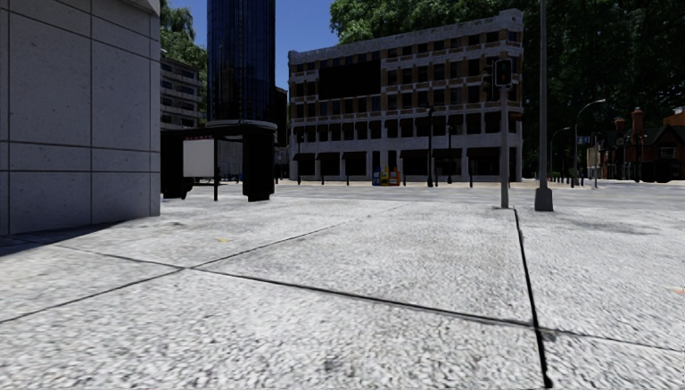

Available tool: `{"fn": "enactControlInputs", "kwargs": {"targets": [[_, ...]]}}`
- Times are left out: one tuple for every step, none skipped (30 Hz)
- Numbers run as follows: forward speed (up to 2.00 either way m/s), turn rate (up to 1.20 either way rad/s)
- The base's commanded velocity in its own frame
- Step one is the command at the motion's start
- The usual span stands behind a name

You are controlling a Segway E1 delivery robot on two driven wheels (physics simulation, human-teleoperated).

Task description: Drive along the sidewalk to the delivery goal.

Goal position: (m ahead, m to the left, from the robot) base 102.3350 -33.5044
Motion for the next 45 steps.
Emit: {"fn": "enactControlInputs", "kwargs": {"targets": [[2.0,0.11],[2.0,0.21],[2.0,0.21],[2.0,0.27],[2.0,0.29],[2.0,0.29],[2.0,0.29],[2.0,0.29],[2.0,0.29],[2.0,0.29],[2.0,0.29],[2.0,0.29],[2.0,0.29],[2.0,0.29],[2.0,0.29],[2.0,0.29],[2.0,0.29],[2.0,0.29],[2.0,0.29],[2.0,0.29],[2.0,0.29],[2.0,0.29],[2.0,0.29],[2.0,0.29],[2.0,0.29],[2.0,0.29],[2.0,0.29],[2.0,0.34],[2.0,0.38],[2.0,0.38],[2.0,0.39],[2.0,0.4],[2.0,0.4],[2.0,0.4],[2.0,0.4],[2.0,0.4],[2.0,0.4],[2.0,0.4],[2.0,0.4],[2.0,0.4],[2.0,0.4],[2.0,0.4],[2.0,0.4],[2.0,0.4],[2.0,0.4]]}}
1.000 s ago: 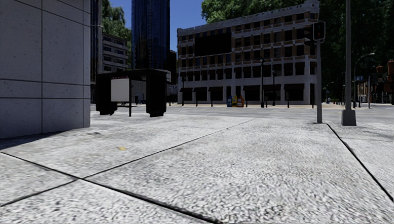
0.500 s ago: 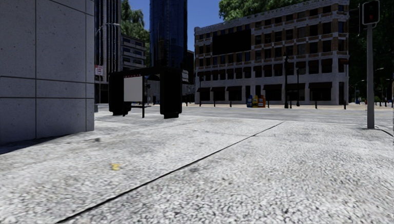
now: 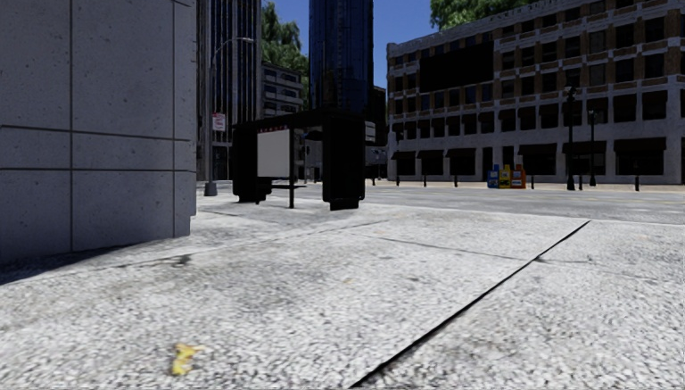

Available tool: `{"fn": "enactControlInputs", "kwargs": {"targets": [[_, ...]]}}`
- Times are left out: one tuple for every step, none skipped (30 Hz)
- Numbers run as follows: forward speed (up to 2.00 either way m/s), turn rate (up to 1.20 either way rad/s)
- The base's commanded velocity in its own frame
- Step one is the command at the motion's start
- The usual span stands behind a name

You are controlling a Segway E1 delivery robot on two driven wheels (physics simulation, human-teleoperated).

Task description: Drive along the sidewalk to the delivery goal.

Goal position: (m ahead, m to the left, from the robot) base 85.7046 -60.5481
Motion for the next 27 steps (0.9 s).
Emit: {"fn": "enactControlInputs", "kwargs": {"targets": [[2.0,0.4],[2.0,0.4],[2.0,0.4],[2.0,0.4],[2.0,0.39],[2.0,0.29],[2.0,0.16],[2.0,0.16],[2.0,0.0],[2.0,0.0],[2.0,0.0],[2.0,0.0],[2.0,0.0],[2.0,0.0],[2.0,0.0],[2.0,0.0],[2.0,0.0],[2.0,0.06],[2.0,0.25],[2.0,0.25],[2.0,0.35],[2.0,0.42],[2.0,0.45],[2.0,0.45],[2.0,0.45],[2.0,0.46],[2.0,0.46]]}}
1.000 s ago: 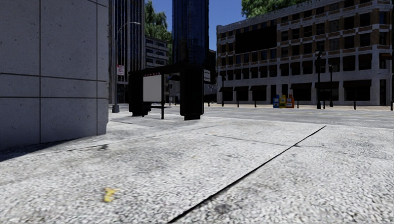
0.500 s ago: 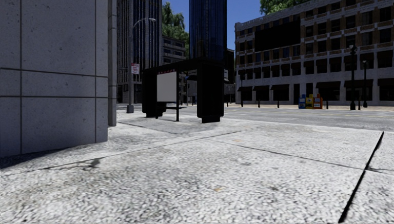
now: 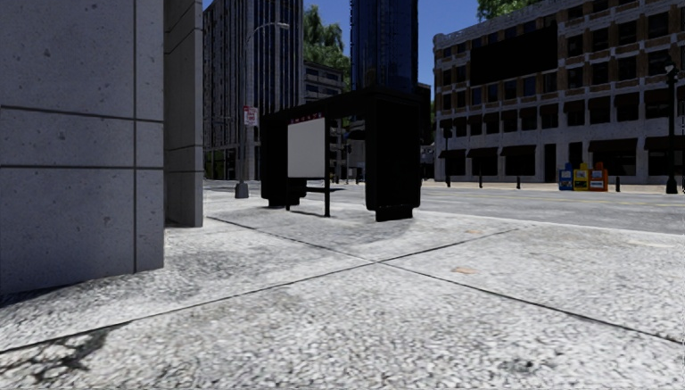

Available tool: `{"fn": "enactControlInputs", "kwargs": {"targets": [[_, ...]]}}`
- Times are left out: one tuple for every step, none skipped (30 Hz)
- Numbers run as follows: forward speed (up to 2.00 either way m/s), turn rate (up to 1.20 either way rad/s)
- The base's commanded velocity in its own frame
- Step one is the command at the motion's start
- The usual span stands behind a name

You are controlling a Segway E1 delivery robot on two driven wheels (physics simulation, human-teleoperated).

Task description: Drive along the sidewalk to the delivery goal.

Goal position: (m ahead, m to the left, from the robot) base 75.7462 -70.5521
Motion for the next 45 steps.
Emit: {"fn": "enactControlInputs", "kwargs": {"targets": [[2.0,0.46],[2.0,0.46],[2.0,0.46],[2.0,0.46],[2.0,0.46],[2.0,0.46],[2.0,0.46],[2.0,0.46],[2.0,0.46],[2.0,0.46],[2.0,0.41],[2.0,0.41],[2.0,0.2],[2.0,0.0],[2.0,0.0],[2.0,0.0],[2.0,0.0],[2.0,0.0],[2.0,0.0],[2.0,0.0],[2.0,0.0],[2.0,0.0],[2.0,0.0],[2.0,0.0],[2.0,0.0],[2.0,0.0],[2.0,0.0],[2.0,0.0],[2.0,0.0],[2.0,0.0],[2.0,0.0],[2.0,0.0],[2.0,0.0],[2.0,0.0],[2.0,0.0],[2.0,0.0],[2.0,0.0],[2.0,0.02],[2.0,0.25],[2.0,0.34],[2.0,0.34],[2.0,0.36],[2.0,0.37],[2.0,0.37],[2.0,0.37]]}}
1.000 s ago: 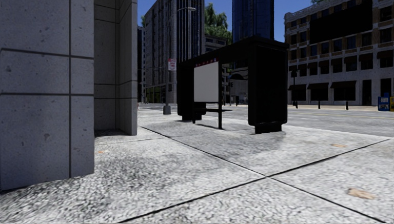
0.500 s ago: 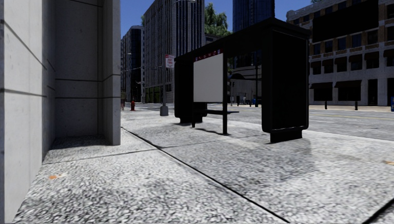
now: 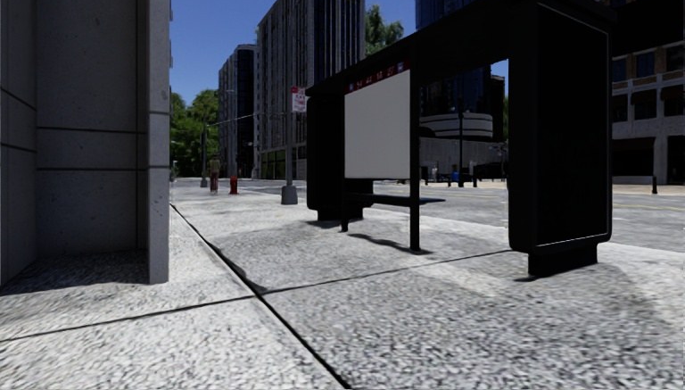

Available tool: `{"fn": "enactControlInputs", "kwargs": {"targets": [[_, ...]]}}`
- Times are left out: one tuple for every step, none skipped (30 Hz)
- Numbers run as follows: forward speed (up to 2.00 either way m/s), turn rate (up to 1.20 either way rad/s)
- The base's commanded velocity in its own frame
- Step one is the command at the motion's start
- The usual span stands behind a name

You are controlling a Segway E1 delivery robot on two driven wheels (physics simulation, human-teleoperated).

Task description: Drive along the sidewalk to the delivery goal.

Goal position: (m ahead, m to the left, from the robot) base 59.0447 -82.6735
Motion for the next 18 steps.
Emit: {"fn": "enactControlInputs", "kwargs": {"targets": [[2.0,0.37],[2.0,0.37],[2.0,0.37],[2.0,0.37],[2.0,0.37],[2.0,0.37],[2.0,0.37],[2.0,0.37],[2.0,0.37],[2.0,0.37],[2.0,0.35],[2.0,0.35],[2.0,0.25],[2.0,0.21],[2.0,0.21],[2.0,0.21],[2.0,0.21],[2.0,0.25]]}}
